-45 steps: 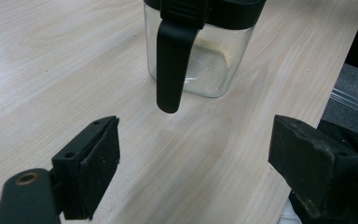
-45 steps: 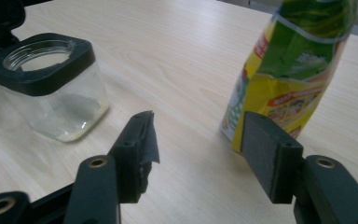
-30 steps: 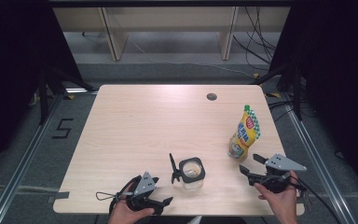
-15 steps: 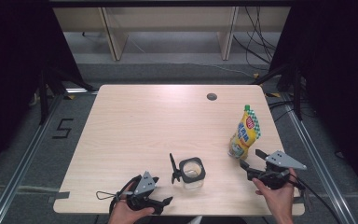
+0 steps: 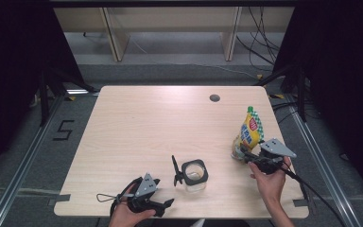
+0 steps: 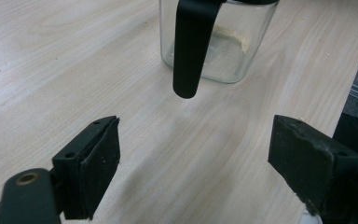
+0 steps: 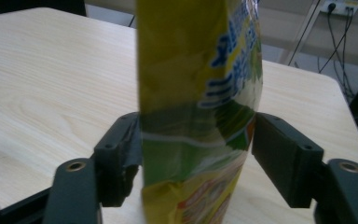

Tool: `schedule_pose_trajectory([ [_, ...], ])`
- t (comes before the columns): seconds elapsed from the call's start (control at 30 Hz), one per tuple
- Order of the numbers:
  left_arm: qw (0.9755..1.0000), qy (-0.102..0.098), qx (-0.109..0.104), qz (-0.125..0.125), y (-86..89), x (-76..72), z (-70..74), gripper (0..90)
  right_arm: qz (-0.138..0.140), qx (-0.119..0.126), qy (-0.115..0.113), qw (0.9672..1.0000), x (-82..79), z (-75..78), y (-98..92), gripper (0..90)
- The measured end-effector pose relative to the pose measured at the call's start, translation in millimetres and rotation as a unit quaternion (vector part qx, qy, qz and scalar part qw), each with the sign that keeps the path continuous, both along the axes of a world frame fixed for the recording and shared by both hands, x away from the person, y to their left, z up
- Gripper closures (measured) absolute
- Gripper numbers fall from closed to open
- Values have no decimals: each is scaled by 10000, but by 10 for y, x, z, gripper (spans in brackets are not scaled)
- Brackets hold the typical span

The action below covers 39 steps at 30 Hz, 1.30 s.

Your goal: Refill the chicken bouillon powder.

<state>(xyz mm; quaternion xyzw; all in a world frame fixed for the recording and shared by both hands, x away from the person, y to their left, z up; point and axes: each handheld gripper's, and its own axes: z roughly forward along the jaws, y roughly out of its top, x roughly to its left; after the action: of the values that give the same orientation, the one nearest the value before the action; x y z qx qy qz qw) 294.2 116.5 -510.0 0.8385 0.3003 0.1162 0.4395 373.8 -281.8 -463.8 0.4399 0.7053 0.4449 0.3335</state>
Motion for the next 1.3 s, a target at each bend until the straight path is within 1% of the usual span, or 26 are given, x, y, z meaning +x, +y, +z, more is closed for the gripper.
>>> schedule_pose_trajectory([
  [0.03,10000,-67,37,-42,6,7,0,163,-1,0,38,10000,7,3,2,354],
  [0.07,10000,48,-36,58,-3,-9,-6,164,20,-13,23,10000,14,3,-2,357],
  [0.13,10000,34,-39,65,-3,-6,-7,164,103,-29,-3,9999,27,13,-21,366],
  [0.2,10000,30,34,39,5,-1,-6,164,180,-36,103,9998,26,30,-34,381],
  [0.27,9999,51,-80,82,-9,-11,-13,166,442,-194,15,9988,64,44,-79,396],
  [0.3,9999,44,-90,87,-8,-9,-12,167,584,-373,-48,9976,85,55,-115,402],
  [0.37,10000,10,-7,70,4,2,-11,167,935,-403,-107,9947,129,59,-186,408],
  [0.47,10000,23,-16,86,5,2,-12,168,1233,-185,-7,9922,167,38,-304,419],
  [0.53,10000,-43,43,7,14,15,-7,168,1276,-8,20,9918,177,19,-336,423],
  [0.57,10000,-54,30,1,12,15,-8,167,1196,106,41,9928,159,4,-326,424],
  [0.63,10000,14,-7,78,5,3,-11,168,1146,116,-184,9932,176,-22,-320,417],
  [0.67,10000,23,-2,75,5,3,-8,168,993,279,23,9947,137,-30,-298,398],
  [0.7,10000,17,-2,71,4,5,-9,167,998,325,-52,9945,158,-45,-299,371],
  [0.73,10000,-14,16,55,3,7,-11,168,849,290,-202,9958,168,-70,-295,333],
  [0.83,10000,36,-30,72,-3,-6,-10,167,559,465,-45,9973,161,-128,-209,301],
  [0.87,10000,30,-23,58,-3,-3,-8,167,574,405,-161,9974,184,-148,-197,281],
  [0.9,10000,12,58,52,7,3,-5,167,530,446,-136,9975,194,-165,-172,272],
  [0.93,9999,23,92,35,10,7,-5,168,432,537,-177,9975,207,-183,-154,269],
  [1.0,10000,48,9,62,1,-1,-10,168,287,873,4,9958,216,-207,-97,254],
  [1.07,10000,1,3,68,2,4,-10,168,199,788,-19,9967,263,-238,-71,257],
  [1.13,10000,-29,45,9,9,7,-4,167,97,841,-69,9964,271,-256,-54,260],
  [1.17,9999,49,-77,84,-6,-10,-10,167,18,884,-68,9961,271,-255,-49,255],
  [1.2,9999,45,-90,83,-8,-10,-8,168,-10,957,-128,9953,272,-267,-40,252],
  [1.23,10000,37,-29,49,-2,-5,-5,167,-57,953,-178,9953,274,-282,-30,252],
  [1.27,10000,0,65,14,4,1,-4,168,-9,857,-248,9960,282,-295,-39,253],
  [1.3,10000,-55,-7,3,-9,0,-12,168,51,895,-235,9957,279,-308,-34,253],
])
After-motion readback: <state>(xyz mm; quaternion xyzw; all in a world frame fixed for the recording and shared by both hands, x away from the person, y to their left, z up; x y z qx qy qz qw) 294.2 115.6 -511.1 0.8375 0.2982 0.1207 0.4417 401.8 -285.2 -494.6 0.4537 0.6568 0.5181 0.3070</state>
